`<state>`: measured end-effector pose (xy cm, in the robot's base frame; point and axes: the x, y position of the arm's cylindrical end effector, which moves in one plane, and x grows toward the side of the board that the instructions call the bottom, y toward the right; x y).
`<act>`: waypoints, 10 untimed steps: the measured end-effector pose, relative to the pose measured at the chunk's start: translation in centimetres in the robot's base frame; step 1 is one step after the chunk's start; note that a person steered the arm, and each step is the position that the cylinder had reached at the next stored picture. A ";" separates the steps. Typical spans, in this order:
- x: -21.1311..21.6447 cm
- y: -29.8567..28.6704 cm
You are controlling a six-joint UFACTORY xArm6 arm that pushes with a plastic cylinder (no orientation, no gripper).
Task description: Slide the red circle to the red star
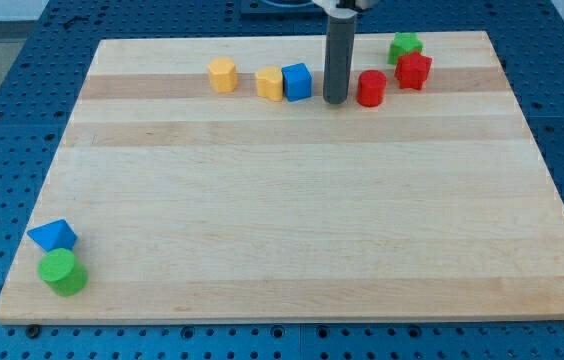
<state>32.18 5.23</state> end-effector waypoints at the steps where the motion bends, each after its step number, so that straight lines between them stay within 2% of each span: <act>1: -0.7 0.7; 7: -0.1 6.2; 10: -0.1 6.5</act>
<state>32.10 11.69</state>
